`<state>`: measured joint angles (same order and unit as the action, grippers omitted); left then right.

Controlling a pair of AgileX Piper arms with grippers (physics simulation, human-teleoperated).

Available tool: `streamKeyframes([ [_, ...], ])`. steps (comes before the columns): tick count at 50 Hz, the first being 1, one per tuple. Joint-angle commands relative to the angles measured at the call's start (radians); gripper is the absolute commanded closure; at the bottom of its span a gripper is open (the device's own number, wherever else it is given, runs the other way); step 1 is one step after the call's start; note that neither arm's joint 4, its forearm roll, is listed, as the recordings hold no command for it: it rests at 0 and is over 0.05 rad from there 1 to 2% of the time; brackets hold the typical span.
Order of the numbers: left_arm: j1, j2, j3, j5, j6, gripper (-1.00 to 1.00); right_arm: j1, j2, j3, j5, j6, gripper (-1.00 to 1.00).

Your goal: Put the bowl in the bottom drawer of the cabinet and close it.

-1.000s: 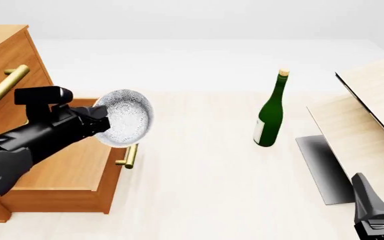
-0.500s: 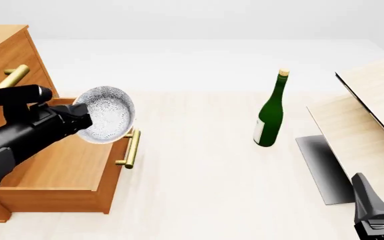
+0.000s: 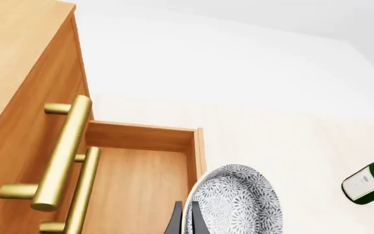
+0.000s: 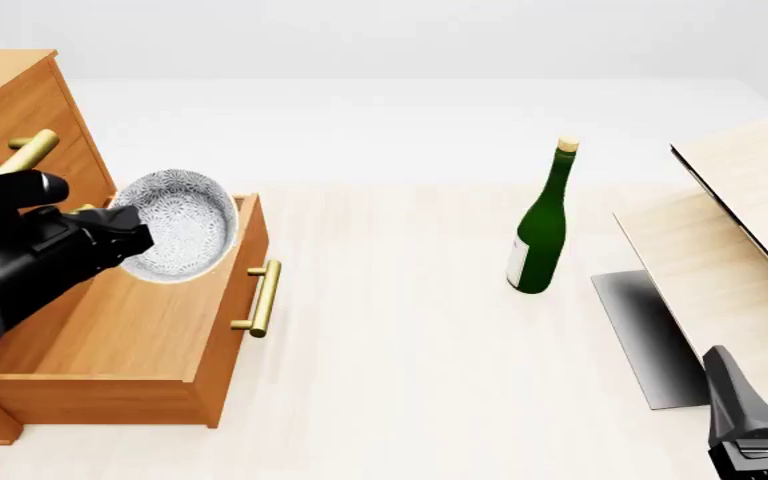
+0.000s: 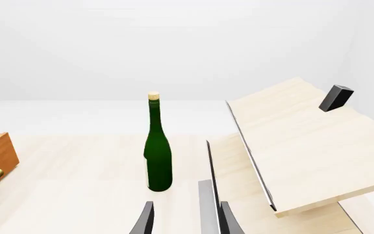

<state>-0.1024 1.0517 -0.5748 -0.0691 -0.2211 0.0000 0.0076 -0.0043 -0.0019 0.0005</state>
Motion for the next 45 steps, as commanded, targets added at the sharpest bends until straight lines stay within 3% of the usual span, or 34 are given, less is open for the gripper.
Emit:
streamKeyframes([
  [1, 0.051, -0.008, 0.005, -0.007, 0.011, 1.0, 0.0, 0.0, 0.0, 0.0, 0.0, -1.0],
  [45, 0.158, 0.126, 0.058, -0.142, 0.061, 1.0, 0.0, 0.0, 0.0, 0.0, 0.0, -1.0],
])
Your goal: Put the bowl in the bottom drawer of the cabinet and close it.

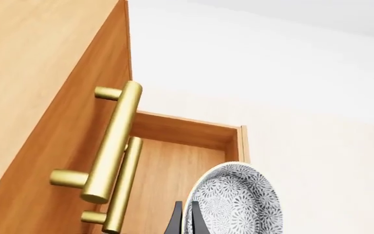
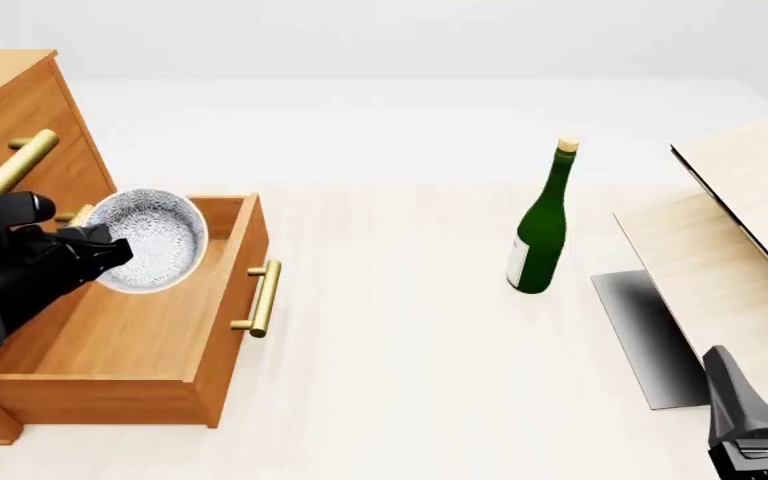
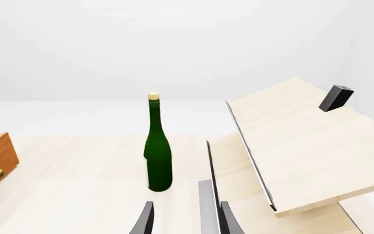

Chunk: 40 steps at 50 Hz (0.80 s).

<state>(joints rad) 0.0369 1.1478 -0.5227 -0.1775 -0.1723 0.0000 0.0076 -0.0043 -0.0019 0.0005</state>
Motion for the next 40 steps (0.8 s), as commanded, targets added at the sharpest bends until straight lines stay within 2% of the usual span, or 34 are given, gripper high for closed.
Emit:
streamKeyframes([
  [1, 0.019, 0.031, 0.008, -0.036, 0.014, 1.0, 0.0, 0.0, 0.0, 0.0, 0.0, -1.0],
  [40, 0.063, 0.153, 0.054, -0.132, 0.038, 1.0, 0.0, 0.0, 0.0, 0.0, 0.0, -1.0],
])
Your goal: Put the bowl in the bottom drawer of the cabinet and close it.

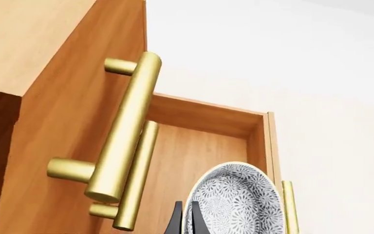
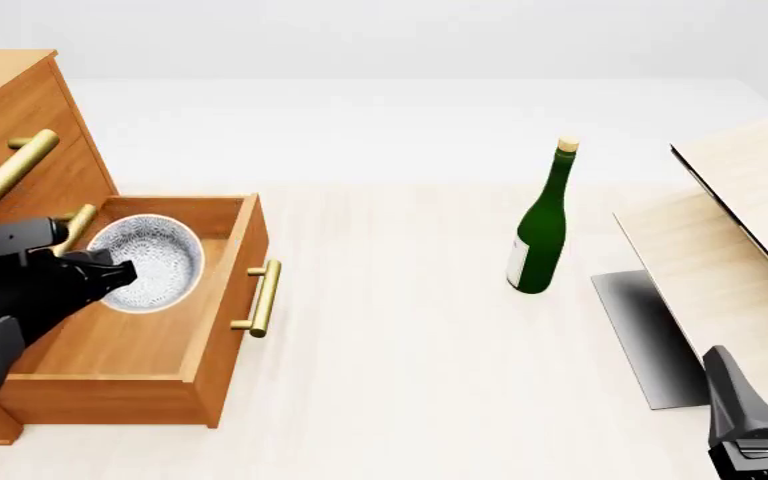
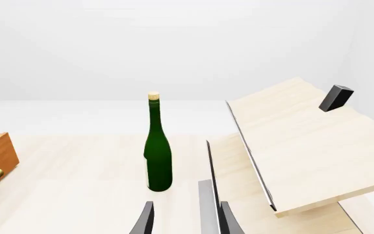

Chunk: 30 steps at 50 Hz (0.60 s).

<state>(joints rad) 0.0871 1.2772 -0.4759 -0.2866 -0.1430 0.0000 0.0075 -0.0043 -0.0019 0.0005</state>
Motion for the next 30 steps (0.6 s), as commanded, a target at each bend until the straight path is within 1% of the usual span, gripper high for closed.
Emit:
streamKeyframes([
  [1, 0.013, 0.024, 0.008, -0.023, 0.008, 1.0, 0.0, 0.0, 0.0, 0.0, 0.0, -1.0],
  [23, 0.022, 0.086, 0.015, -0.052, 0.016, 1.0, 0.0, 0.0, 0.0, 0.0, 0.0, -1.0],
  [30, 0.023, 0.101, 0.019, -0.066, 0.031, 1.0, 0.0, 0.0, 0.0, 0.0, 0.0, -1.0],
])
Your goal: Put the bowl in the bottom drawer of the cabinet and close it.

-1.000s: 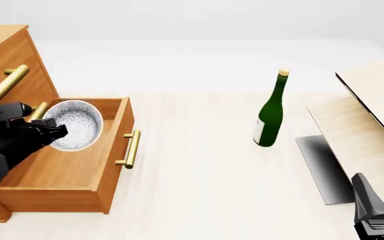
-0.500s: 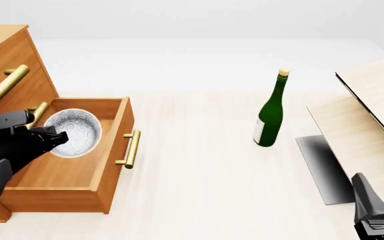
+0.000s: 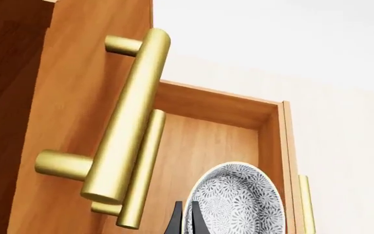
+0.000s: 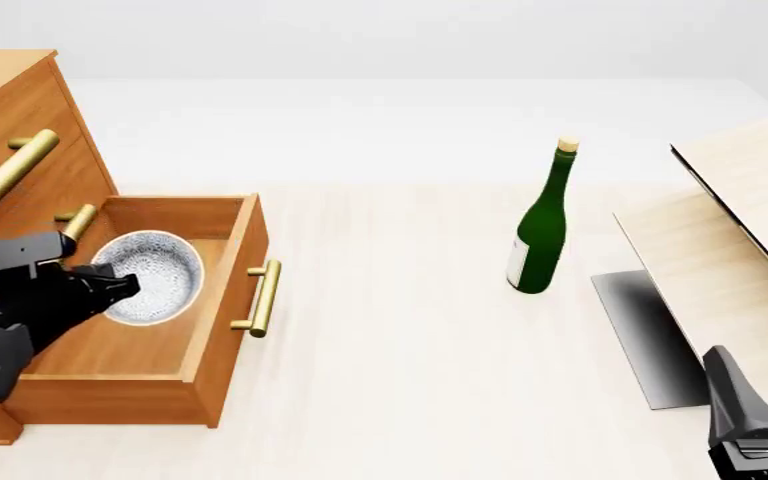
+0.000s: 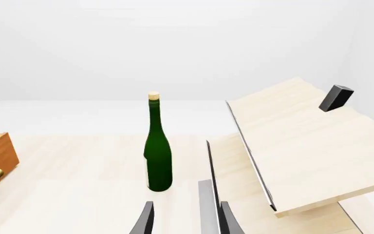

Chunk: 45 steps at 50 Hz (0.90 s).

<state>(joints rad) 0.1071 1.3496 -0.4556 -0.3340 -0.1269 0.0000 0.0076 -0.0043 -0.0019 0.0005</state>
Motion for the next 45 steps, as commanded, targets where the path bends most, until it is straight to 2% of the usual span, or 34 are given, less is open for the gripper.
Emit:
streamKeyframes([
  [1, 0.004, 0.028, 0.001, -0.021, 0.018, 1.0, 0.0, 0.0, 0.0, 0.0, 0.0, -1.0],
  [45, 0.054, 0.165, 0.004, -0.085, 0.03, 1.0, 0.0, 0.0, 0.0, 0.0, 0.0, -1.0],
])
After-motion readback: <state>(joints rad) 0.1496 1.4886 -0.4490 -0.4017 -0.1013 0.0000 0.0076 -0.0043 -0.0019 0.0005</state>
